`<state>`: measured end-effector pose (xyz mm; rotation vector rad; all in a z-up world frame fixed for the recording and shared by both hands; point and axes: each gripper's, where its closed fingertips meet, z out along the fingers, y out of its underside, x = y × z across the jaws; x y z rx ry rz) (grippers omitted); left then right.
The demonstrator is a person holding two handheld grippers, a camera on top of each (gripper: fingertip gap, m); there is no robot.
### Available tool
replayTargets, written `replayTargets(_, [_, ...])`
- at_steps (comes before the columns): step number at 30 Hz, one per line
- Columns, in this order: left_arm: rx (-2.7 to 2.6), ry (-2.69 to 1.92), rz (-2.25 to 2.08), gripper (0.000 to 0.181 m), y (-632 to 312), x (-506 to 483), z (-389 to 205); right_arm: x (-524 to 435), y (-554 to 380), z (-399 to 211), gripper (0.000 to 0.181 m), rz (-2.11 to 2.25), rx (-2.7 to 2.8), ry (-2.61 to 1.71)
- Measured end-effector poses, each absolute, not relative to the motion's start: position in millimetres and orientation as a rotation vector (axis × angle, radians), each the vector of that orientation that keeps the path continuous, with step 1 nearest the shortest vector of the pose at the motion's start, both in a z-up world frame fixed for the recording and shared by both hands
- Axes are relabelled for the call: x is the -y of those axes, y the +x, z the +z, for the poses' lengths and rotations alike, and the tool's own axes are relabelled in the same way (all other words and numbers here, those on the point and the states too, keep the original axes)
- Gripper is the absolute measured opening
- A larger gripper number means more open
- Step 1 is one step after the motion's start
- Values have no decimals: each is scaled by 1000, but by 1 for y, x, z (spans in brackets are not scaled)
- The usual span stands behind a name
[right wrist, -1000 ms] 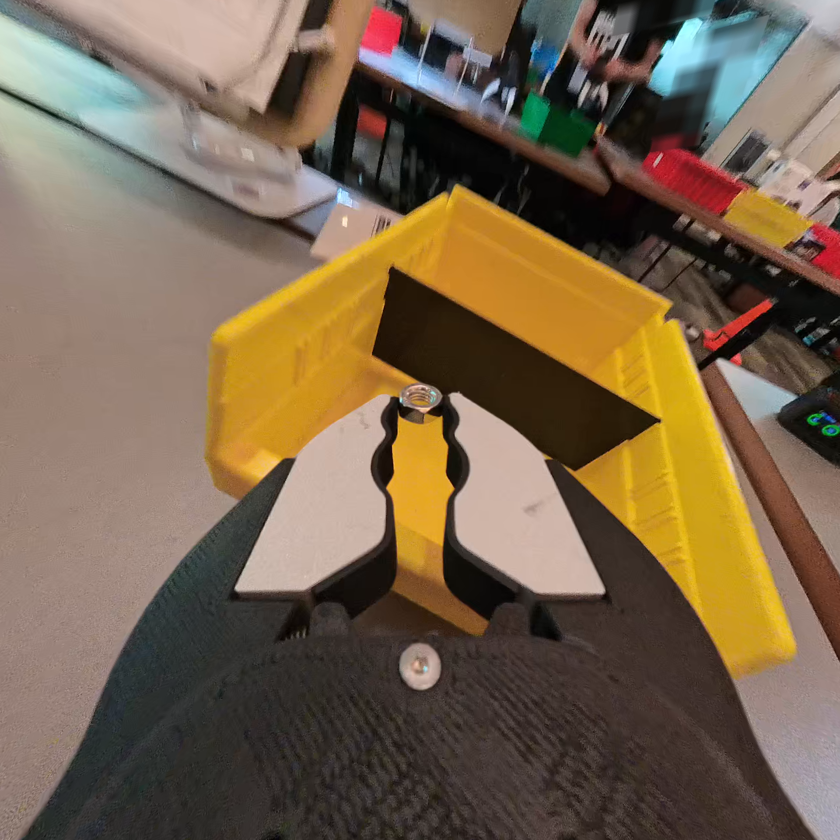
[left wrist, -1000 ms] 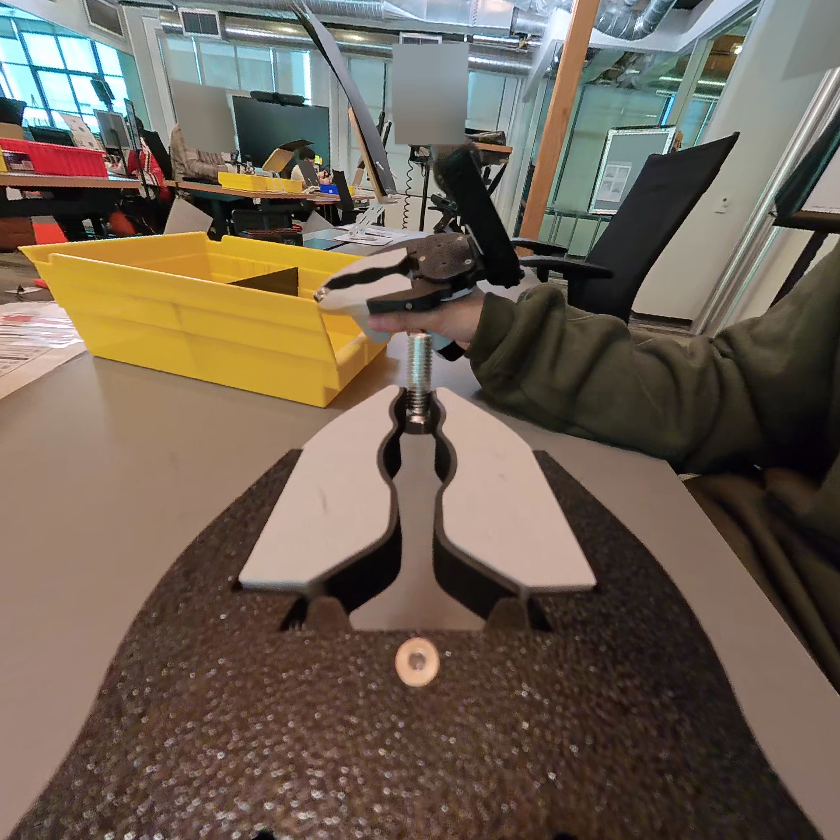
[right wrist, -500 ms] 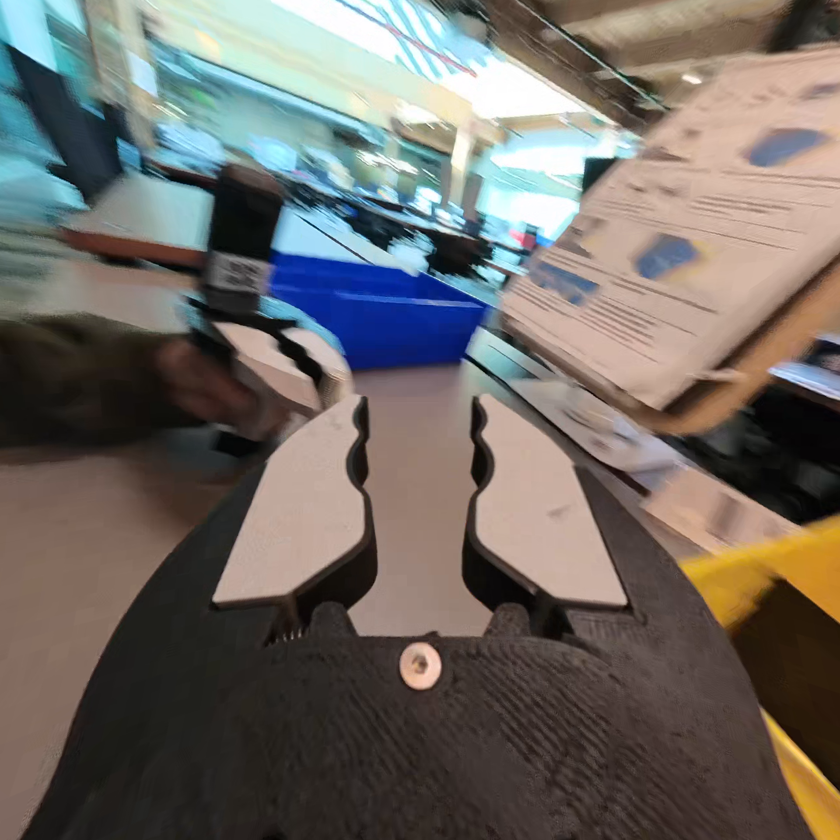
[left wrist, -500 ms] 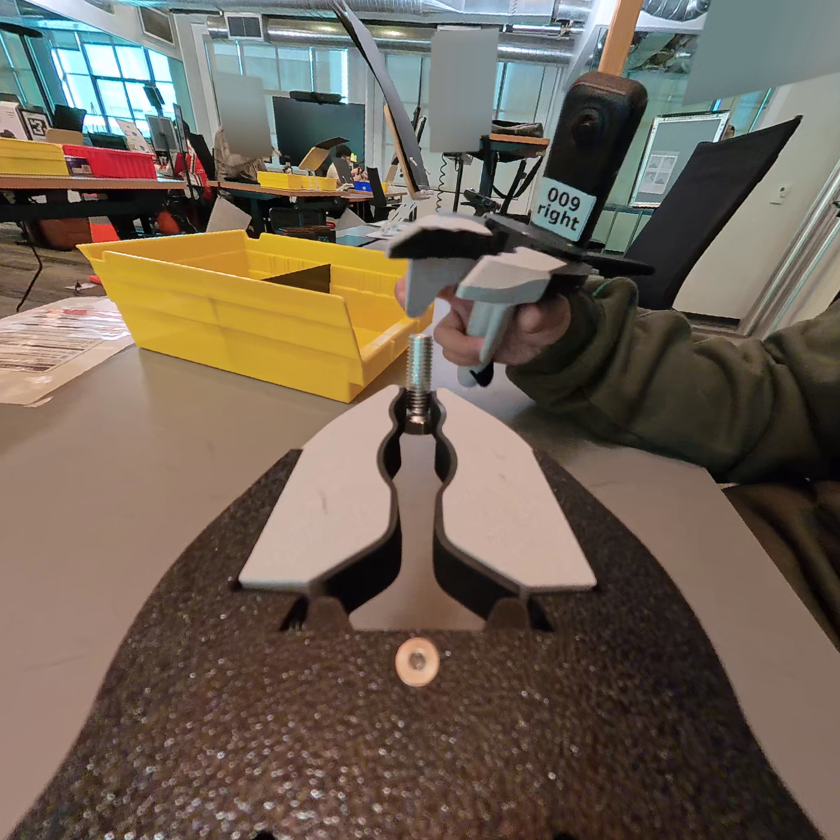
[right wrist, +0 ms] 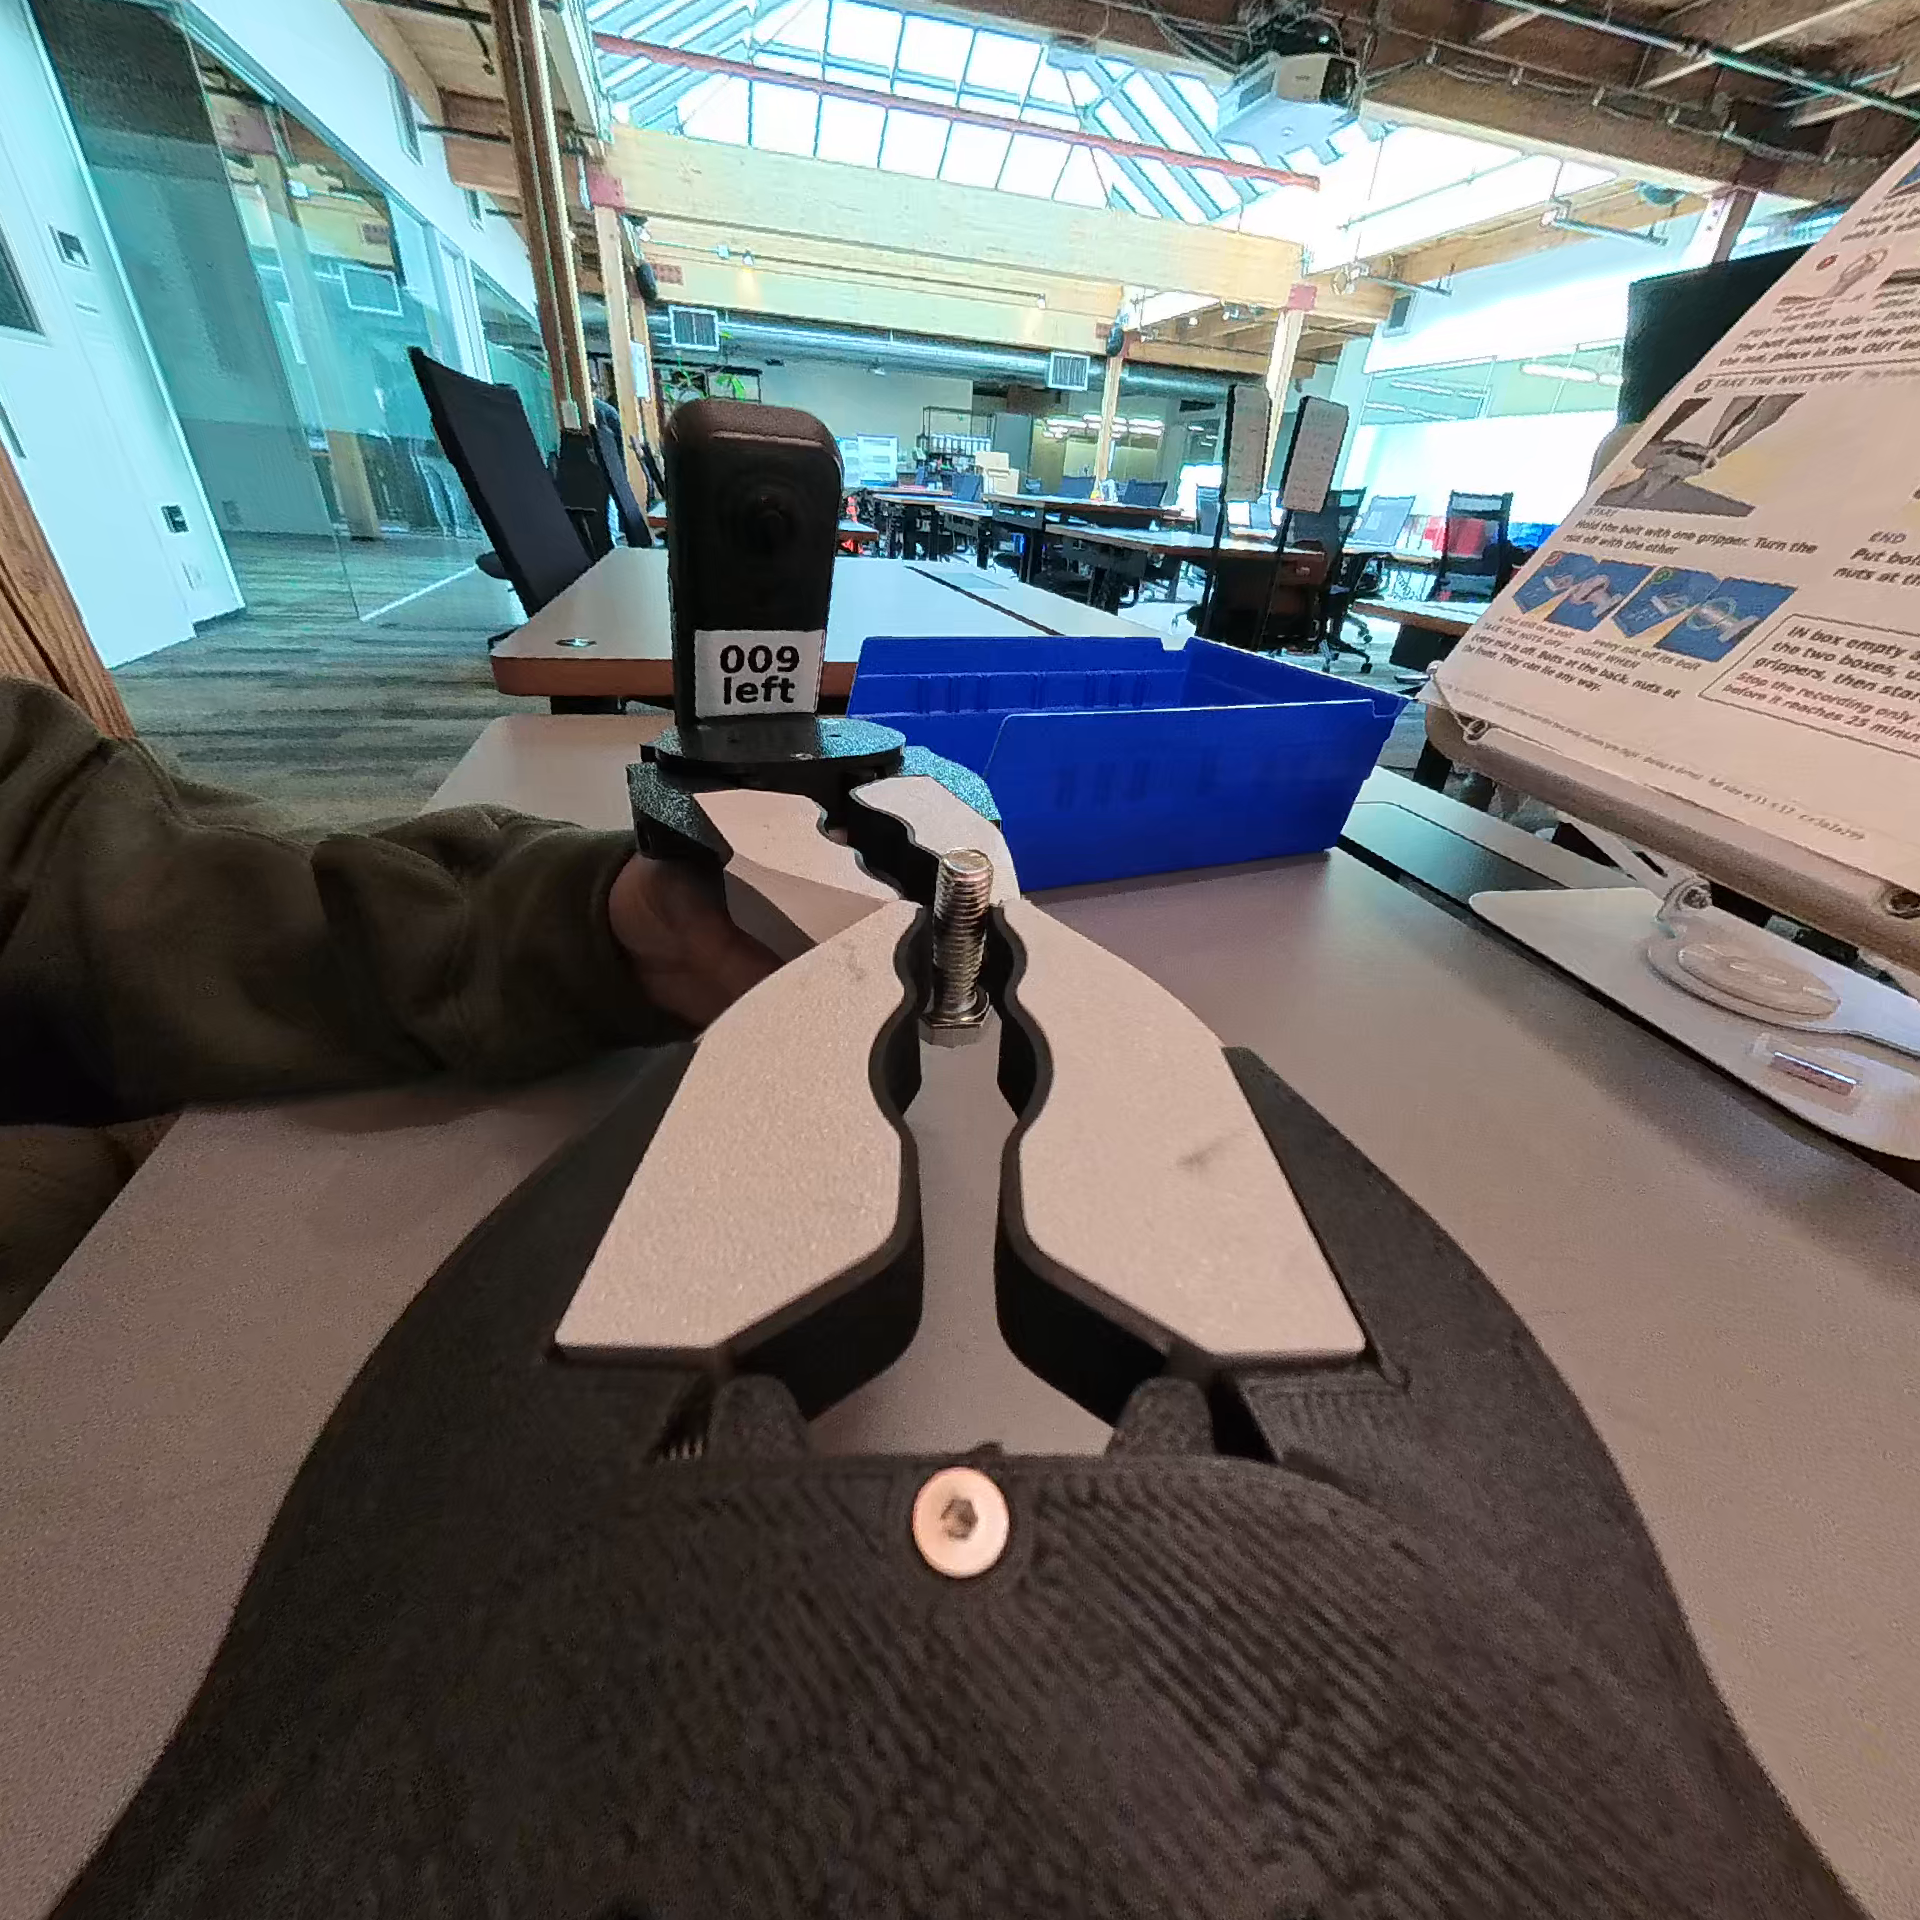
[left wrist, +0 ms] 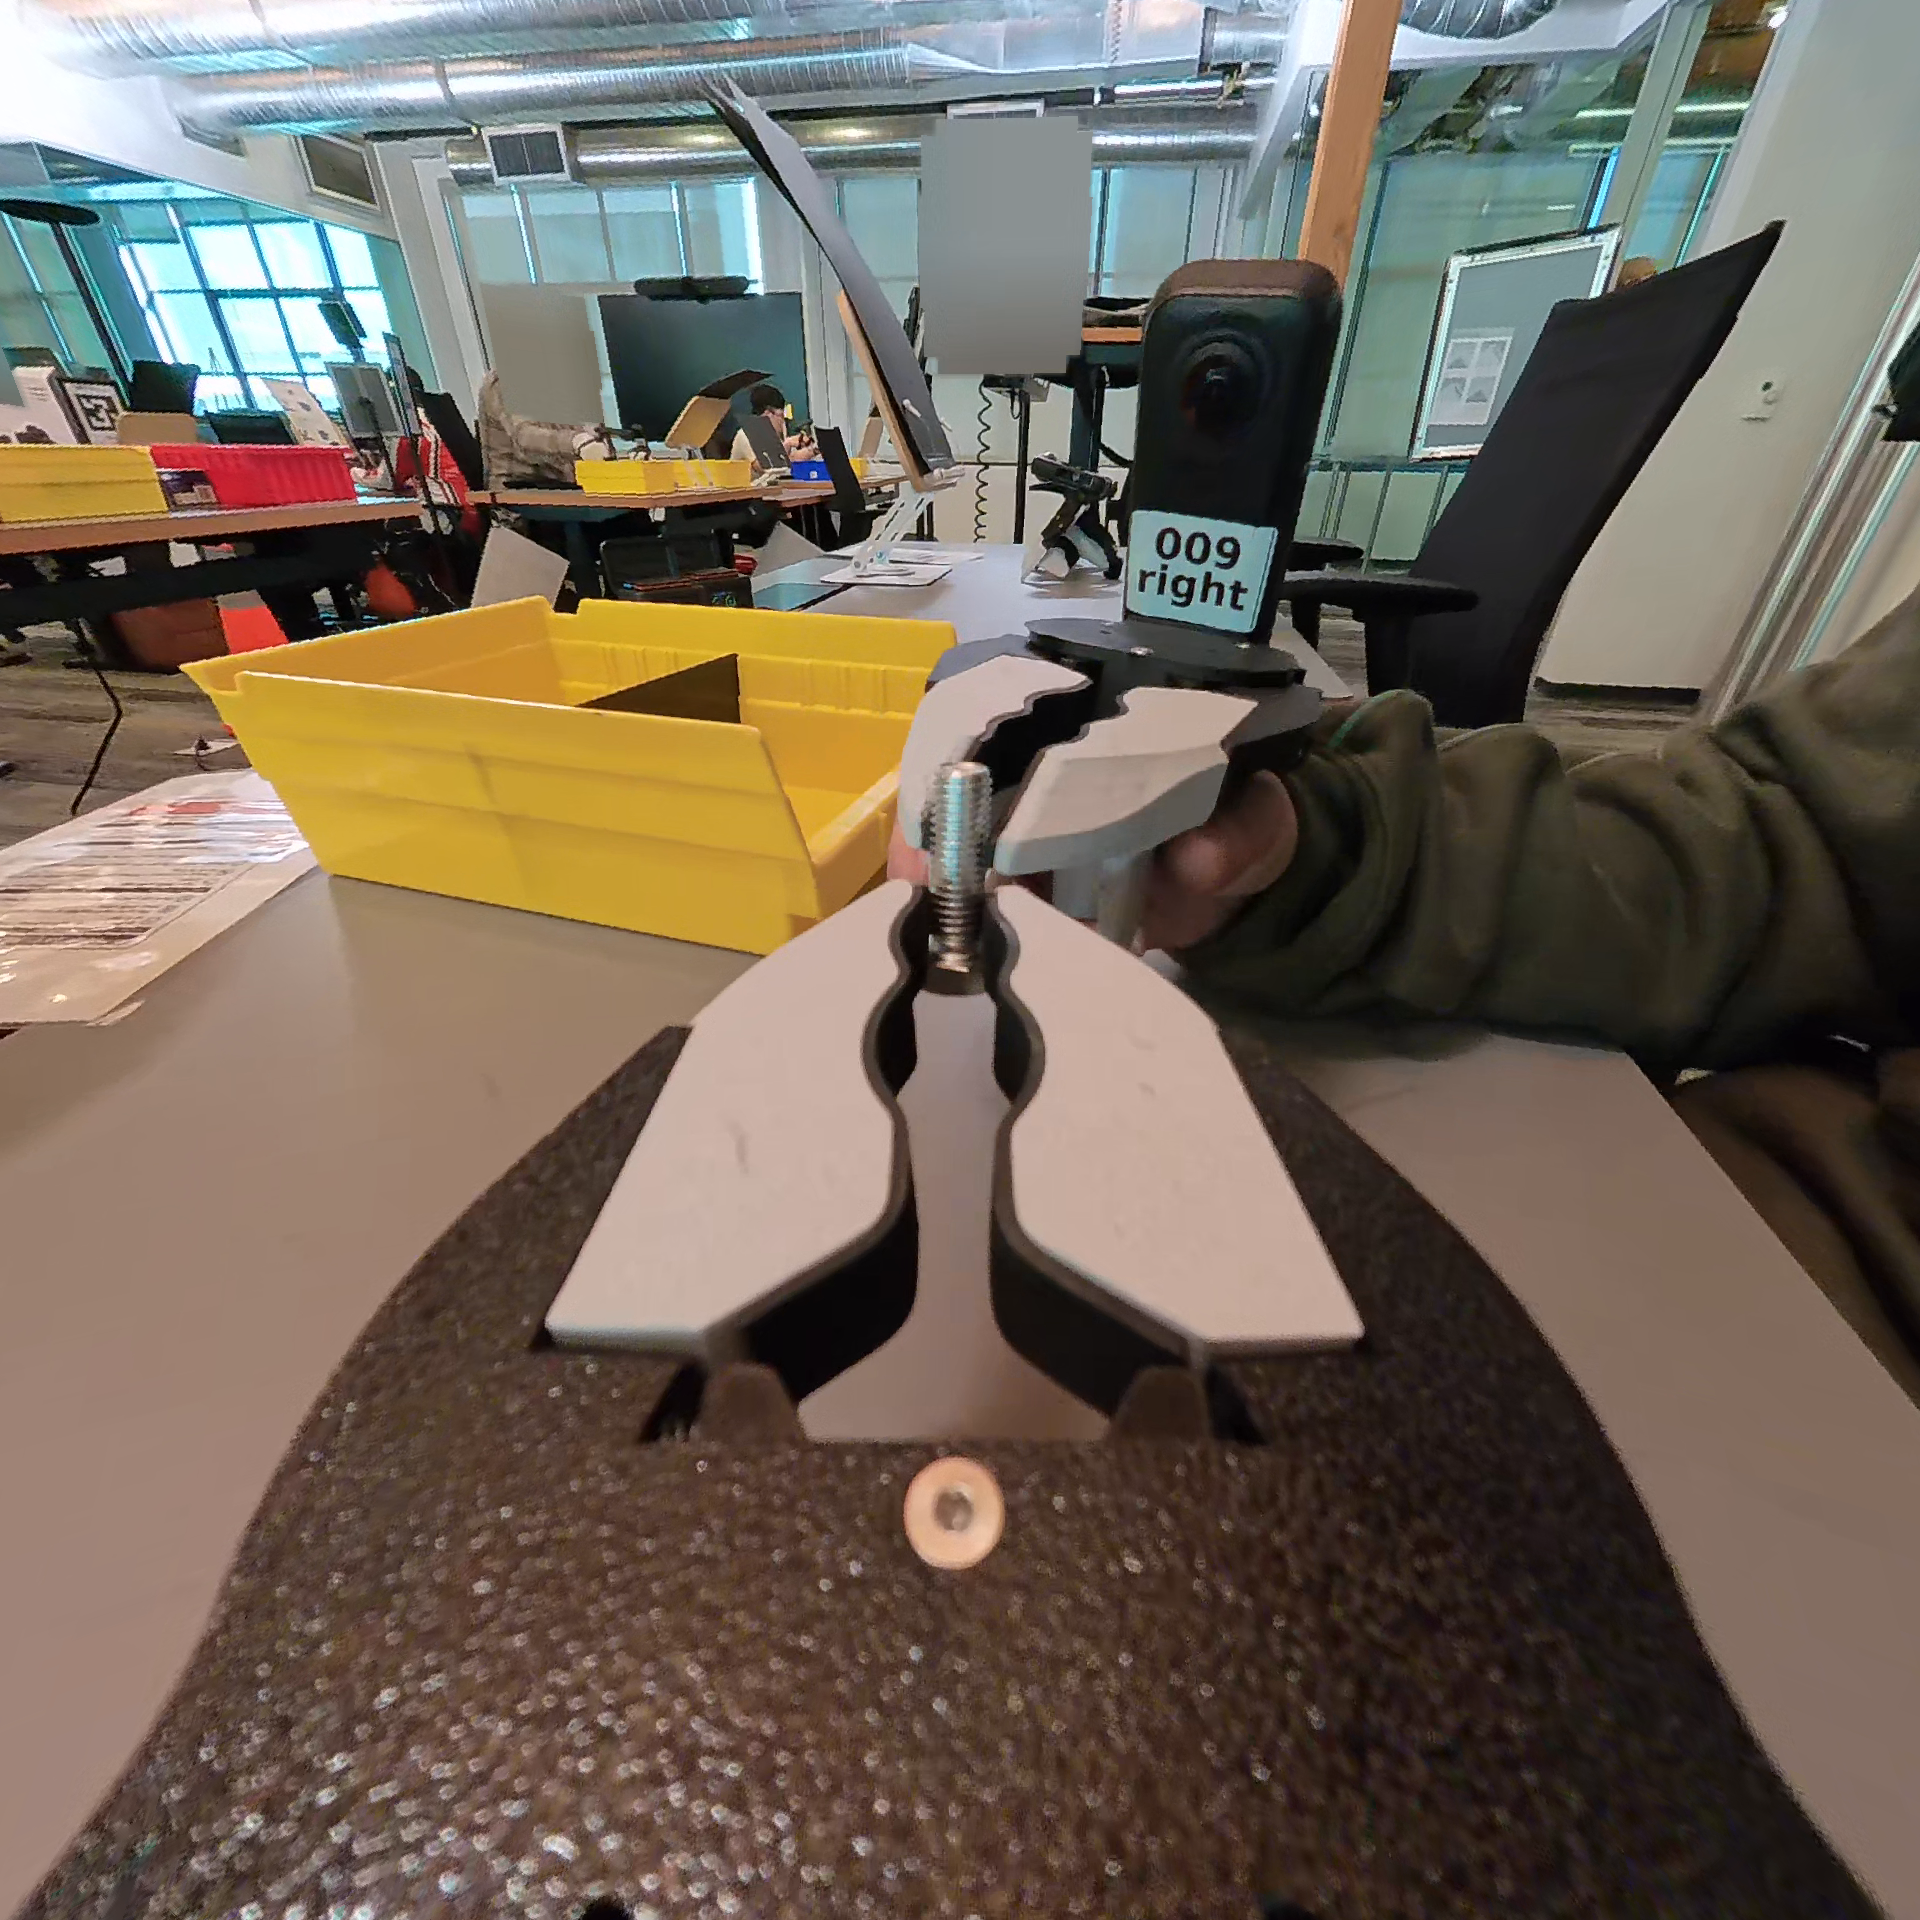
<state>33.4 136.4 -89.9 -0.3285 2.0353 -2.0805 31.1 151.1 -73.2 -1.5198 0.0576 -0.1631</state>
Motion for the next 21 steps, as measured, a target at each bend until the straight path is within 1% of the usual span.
replayTargets(14, [-2037,-321,-2046,9,35,-137,-91,-153,33,-74,10,-259,-15,-1484])
replayTargets(21, [-2046,-336,-2074,9,34,-136,-91,-153,31,-74,9,-236,-10,-1498])
